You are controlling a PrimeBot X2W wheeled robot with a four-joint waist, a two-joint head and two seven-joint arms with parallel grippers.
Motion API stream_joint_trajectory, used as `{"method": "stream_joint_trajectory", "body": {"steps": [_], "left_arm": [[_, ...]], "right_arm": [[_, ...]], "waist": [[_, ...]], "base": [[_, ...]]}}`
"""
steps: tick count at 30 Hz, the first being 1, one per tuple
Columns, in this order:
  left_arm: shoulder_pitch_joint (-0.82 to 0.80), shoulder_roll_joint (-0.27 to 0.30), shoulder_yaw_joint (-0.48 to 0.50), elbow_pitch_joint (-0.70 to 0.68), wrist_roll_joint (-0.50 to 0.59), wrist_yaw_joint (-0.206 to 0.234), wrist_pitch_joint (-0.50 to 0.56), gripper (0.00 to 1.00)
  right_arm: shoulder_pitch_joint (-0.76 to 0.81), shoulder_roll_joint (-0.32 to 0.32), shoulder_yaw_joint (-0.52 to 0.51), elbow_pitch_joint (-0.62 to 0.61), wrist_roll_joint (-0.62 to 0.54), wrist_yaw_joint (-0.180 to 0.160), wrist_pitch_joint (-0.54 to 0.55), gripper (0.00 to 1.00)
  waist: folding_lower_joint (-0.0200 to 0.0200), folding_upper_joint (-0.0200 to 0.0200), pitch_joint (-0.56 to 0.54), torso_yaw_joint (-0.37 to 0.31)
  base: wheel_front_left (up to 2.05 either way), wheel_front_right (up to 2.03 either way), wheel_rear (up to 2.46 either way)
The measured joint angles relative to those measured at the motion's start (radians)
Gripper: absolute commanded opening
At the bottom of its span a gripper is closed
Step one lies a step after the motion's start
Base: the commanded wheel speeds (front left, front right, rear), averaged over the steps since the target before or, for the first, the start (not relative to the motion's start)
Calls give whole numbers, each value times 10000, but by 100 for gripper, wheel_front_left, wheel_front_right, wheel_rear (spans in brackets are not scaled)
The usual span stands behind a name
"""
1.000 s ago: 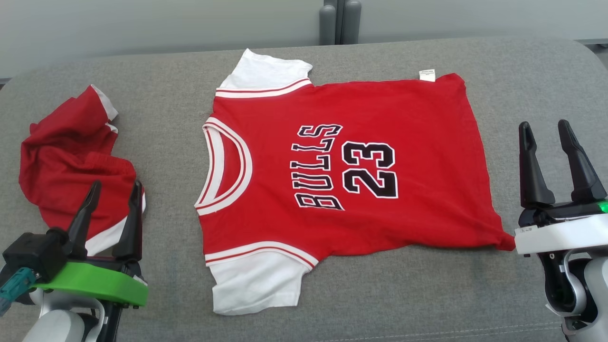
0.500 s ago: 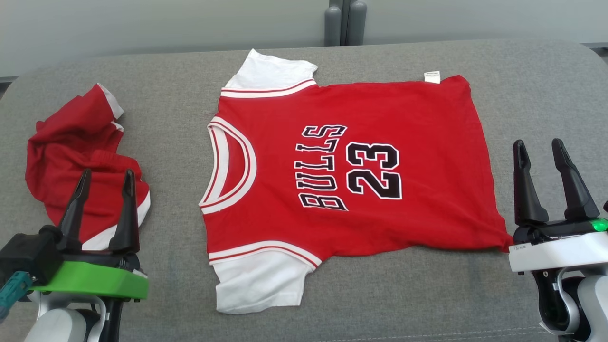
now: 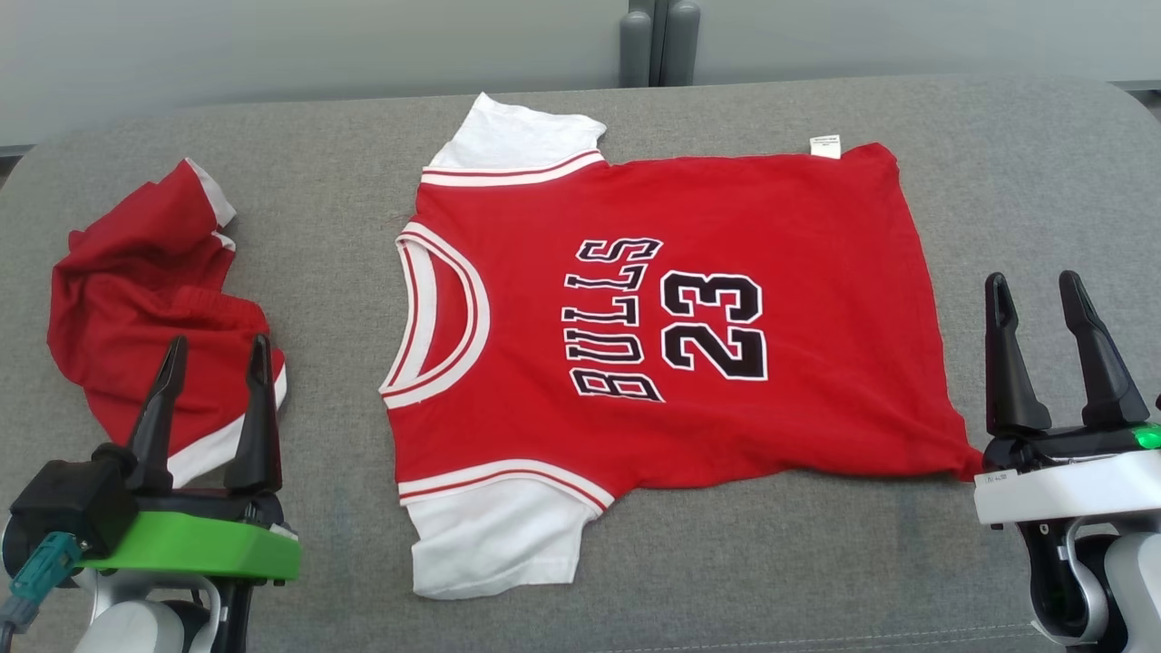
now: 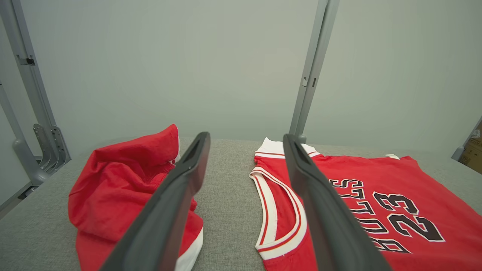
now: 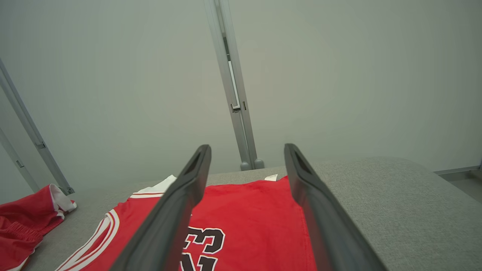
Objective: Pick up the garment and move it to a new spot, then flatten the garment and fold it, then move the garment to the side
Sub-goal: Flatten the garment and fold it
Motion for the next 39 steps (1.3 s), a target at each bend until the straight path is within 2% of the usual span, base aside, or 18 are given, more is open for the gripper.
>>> {"method": "stream_joint_trajectory", "body": {"steps": [26,31,39], "left_arm": [[157,-395,368,31,493,-297,0,100],[374,-502,244,184,462,-543,0,100],[747,-734,-548,506,-40,-1066,184,100]], "right_arm": [[221,355,-228,176,-169,443,0,100],[453,393,-372,428,-173,428,0,100],[1144,491,-510,1390,309,341,182,100]], "waist": [[1,0,9,-23],[1,0,15,-42],[0,0,82,-79]], "base": [[0,0,0],[0,0,0],[0,0,0]]}}
